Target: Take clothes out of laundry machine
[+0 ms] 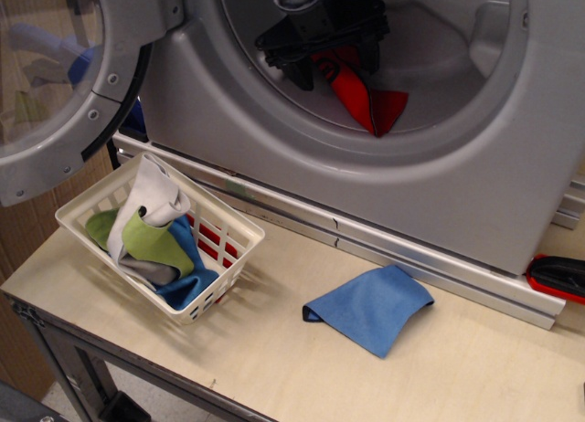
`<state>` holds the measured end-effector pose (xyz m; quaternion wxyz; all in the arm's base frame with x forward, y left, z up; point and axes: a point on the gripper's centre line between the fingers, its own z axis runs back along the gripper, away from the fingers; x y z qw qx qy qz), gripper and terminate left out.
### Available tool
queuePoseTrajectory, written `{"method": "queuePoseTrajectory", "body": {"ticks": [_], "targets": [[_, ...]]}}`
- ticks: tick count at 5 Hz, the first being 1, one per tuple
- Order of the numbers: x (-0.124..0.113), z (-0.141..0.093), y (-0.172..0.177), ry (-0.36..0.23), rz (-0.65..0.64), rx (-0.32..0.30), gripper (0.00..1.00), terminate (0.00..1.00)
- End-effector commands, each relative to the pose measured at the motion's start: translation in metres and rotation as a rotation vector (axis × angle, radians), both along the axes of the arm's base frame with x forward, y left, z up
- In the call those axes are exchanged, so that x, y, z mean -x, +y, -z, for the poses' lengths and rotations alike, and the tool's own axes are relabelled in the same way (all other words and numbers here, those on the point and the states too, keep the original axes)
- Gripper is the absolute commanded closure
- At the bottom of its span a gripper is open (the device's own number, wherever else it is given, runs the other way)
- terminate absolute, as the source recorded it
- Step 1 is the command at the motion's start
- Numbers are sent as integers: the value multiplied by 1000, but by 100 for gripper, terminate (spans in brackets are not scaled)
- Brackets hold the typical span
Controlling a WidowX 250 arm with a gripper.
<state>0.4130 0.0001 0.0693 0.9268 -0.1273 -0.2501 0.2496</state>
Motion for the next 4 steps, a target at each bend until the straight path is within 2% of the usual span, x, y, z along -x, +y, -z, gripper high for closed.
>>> {"method": "queuePoseTrajectory", "body": {"ticks": [1, 2, 3, 4], "targets": [[-25, -2, -5, 21, 31, -29, 0, 0], [-24, 3, -6, 35, 35, -33, 100, 0], [-17, 1, -8, 4, 24, -47, 100, 0], [-10, -7, -5, 1, -24, -82, 100, 0]]}}
